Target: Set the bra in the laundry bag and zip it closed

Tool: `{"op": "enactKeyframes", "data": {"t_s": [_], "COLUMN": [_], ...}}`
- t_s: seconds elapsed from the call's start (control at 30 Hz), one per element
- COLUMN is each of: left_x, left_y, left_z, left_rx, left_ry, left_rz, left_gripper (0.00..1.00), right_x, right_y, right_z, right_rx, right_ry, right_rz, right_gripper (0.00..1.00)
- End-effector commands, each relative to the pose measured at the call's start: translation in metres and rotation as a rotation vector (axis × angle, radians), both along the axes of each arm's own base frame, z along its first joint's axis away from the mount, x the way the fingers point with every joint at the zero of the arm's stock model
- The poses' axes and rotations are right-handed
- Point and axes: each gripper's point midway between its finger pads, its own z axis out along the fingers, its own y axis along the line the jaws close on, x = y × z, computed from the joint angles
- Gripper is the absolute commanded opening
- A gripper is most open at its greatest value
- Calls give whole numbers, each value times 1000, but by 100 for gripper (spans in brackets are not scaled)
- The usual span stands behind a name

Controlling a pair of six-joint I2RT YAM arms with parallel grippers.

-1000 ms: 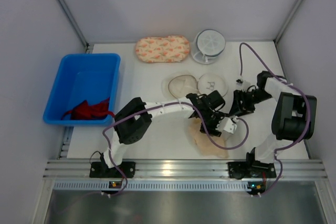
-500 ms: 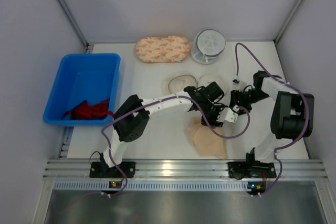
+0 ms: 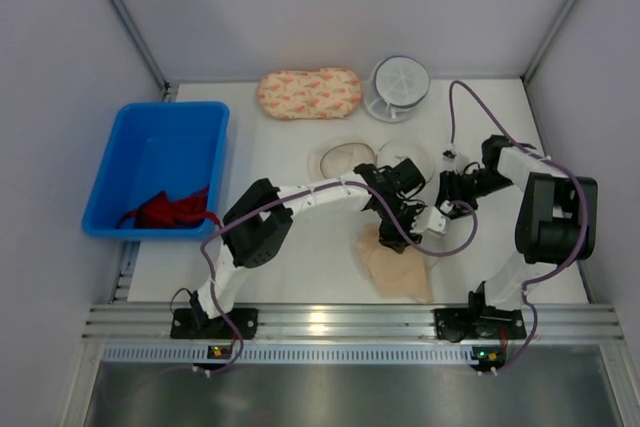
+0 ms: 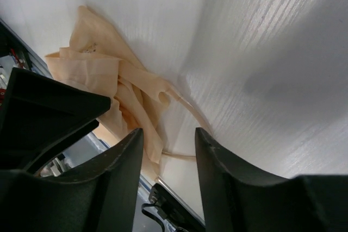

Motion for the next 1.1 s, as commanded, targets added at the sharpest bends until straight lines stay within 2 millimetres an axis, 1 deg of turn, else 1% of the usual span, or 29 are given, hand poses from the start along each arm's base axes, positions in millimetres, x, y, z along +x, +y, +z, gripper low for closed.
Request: {"op": "enactKeyframes", "data": {"t_s": [0.0, 0.1, 0.13, 0.17, 0.2, 0.27, 0.3, 0.37, 0.4, 0.47, 0.5, 0.57, 0.6, 0.63, 0.7, 0.77, 0.8, 0.87, 0.9, 0.97, 1.0, 1.07], "left_x": [2, 2, 1, 0, -1, -5, -5, -8, -6, -9, -6, -7, -1, 0, 7, 9, 12, 14, 16, 19, 24, 29], "left_y": [-6, -7, -7, -8, -8, -7, -7, -7, -5, 0, 4, 11, 16, 19, 27, 32, 33, 32, 32, 34, 32, 37], "left_z": [0, 0, 1, 4, 7, 19, 31, 46, 62, 76, 88, 95, 100, 100, 93, 85, 76, 65, 52, 36, 29, 13], "left_rx": [9, 13, 12, 4, -3, -30, -51, -75, -105, -120, -139, -141, -147, -144, -121, -99, -76, -48, -21, 5, -4, 24], "left_ry": [25, 40, 50, 52, 56, 69, 67, 88, 81, 127, 131, 174, 176, 183, 188, 196, 199, 216, 223, 223, 221, 208], "left_rz": [28, 50, 50, 46, 45, 38, 41, 54, 63, 95, 116, 153, 177, 190, 228, 246, 262, 293, 307, 326, 335, 361], "left_gripper": [52, 55, 54, 43, 36, 21, 17, 7, 0, 0, 0, 0, 0, 0, 0, 0, 0, 0, 0, 0, 0, 0], "right_x": [16, 15, 14, 14, 13, 11, 10, 9, 10, 10, 10, 11, 11, 10, 11, 11, 12, 12, 13, 14, 12, 10], "right_y": [3, 4, 5, 5, 5, 6, 6, 6, 6, 6, 6, 6, 6, 6, 7, 8, 9, 12, 13, 19, 21, 27], "right_z": [0, -3, -3, -5, -5, -8, -8, -10, -10, -11, -11, -10, -10, -10, -8, -6, -4, 0, 2, 10, 13, 21], "right_rx": [10, 18, 21, 18, 14, 10, 8, 5, 0, -6, -6, -10, -10, -8, -5, 5, 13, 31, 38, 78, 96, 145], "right_ry": [-45, -31, -28, -27, -26, -16, -13, -7, -7, -4, -5, -12, -12, -11, -21, -29, -35, -41, -45, -62, -61, -69], "right_rz": [8, 5, 7, 7, 9, 14, 19, 19, 16, 16, 16, 14, 13, 12, 10, 8, 8, 4, 3, 4, 6, 6], "right_gripper": [41, 37, 32, 30, 28, 20, 15, 11, 9, 7, 5, 3, 3, 2, 3, 5, 8, 11, 11, 14, 17, 21]}}
